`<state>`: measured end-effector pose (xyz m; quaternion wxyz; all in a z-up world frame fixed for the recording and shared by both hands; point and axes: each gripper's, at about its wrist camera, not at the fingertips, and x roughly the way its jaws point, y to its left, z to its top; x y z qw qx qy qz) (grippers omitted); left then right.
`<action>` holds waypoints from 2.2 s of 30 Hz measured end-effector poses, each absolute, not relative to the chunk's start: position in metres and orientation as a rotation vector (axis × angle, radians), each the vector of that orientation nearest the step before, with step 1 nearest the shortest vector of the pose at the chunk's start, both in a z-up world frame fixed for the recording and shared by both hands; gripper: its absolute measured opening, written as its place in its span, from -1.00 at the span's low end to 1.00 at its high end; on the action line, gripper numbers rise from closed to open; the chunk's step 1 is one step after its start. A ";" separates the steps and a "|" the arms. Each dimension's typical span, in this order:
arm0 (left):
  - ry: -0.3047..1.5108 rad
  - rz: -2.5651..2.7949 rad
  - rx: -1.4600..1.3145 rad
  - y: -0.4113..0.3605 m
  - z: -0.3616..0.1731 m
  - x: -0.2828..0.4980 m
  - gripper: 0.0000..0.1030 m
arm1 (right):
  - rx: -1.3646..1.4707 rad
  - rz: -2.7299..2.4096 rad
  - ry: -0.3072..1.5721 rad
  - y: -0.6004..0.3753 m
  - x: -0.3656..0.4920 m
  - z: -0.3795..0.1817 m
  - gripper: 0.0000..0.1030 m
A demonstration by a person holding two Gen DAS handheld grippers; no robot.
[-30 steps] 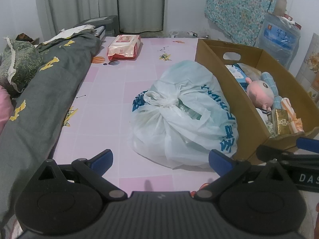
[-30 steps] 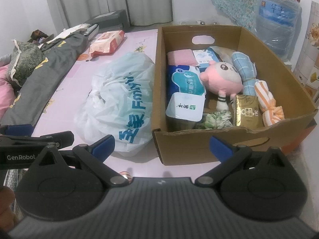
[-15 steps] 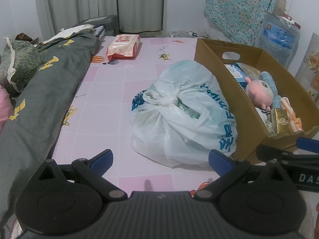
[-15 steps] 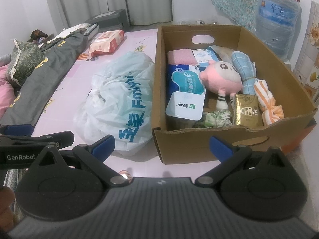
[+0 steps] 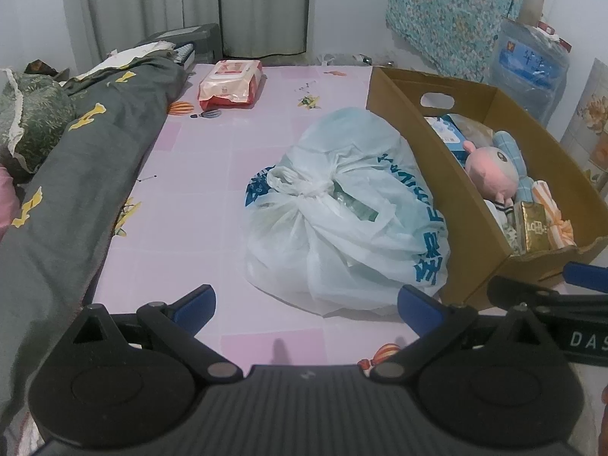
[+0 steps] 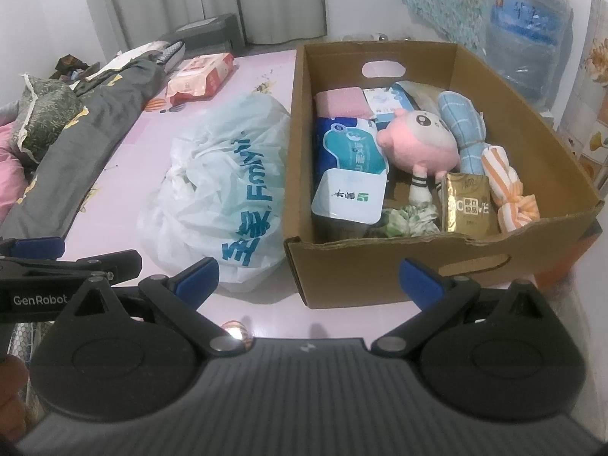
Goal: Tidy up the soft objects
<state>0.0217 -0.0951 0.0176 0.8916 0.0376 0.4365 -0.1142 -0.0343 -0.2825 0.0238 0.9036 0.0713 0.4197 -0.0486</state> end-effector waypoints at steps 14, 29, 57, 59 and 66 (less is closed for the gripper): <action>0.928 -0.285 0.082 -0.107 0.014 0.022 0.99 | 0.150 -0.135 0.888 -0.293 -0.040 0.024 0.98; 0.952 -0.308 0.081 -0.113 0.010 0.022 0.99 | 0.157 -0.159 0.901 -0.300 -0.046 0.022 0.98; 0.968 -0.315 0.075 -0.114 0.007 0.024 0.98 | 0.157 -0.161 0.911 -0.300 -0.044 0.019 0.98; 0.968 -0.315 0.075 -0.114 0.007 0.024 0.98 | 0.157 -0.161 0.912 -0.300 -0.044 0.019 0.98; 0.967 -0.312 0.073 -0.114 0.007 0.024 0.98 | 0.157 -0.160 0.911 -0.300 -0.044 0.019 0.98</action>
